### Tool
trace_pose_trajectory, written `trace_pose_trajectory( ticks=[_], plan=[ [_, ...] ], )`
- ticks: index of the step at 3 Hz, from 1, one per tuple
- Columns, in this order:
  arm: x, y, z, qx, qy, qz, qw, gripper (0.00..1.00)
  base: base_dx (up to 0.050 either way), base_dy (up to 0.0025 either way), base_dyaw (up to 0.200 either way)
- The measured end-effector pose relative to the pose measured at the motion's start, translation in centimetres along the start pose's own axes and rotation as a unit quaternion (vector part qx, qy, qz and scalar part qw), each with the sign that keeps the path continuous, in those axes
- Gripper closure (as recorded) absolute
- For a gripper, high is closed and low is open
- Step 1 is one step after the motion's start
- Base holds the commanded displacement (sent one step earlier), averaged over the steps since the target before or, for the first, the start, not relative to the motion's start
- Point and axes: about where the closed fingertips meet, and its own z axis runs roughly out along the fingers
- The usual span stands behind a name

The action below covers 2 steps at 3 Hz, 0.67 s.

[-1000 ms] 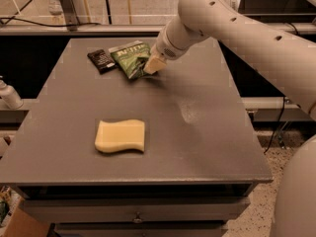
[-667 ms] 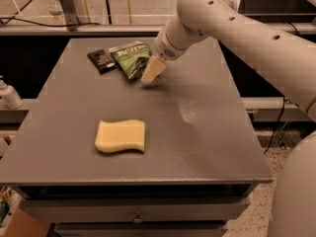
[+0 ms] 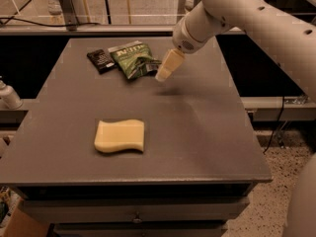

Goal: Move green jalapeno chip bag near rxbar chocolate

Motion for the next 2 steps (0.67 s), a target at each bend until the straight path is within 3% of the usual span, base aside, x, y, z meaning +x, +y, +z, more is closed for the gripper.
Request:
trace_pose_trajectory(
  ticks=[1,2],
  plan=[
    [2.79,-0.17,-3.58,-0.008,-0.008,0.014,0.9998,0.00,0.000,0.00000,0.000],
    [2.79,-0.16,-3.56,-0.008,-0.008,0.014,0.9998,0.00,0.000,0.00000,0.000]
  ],
)
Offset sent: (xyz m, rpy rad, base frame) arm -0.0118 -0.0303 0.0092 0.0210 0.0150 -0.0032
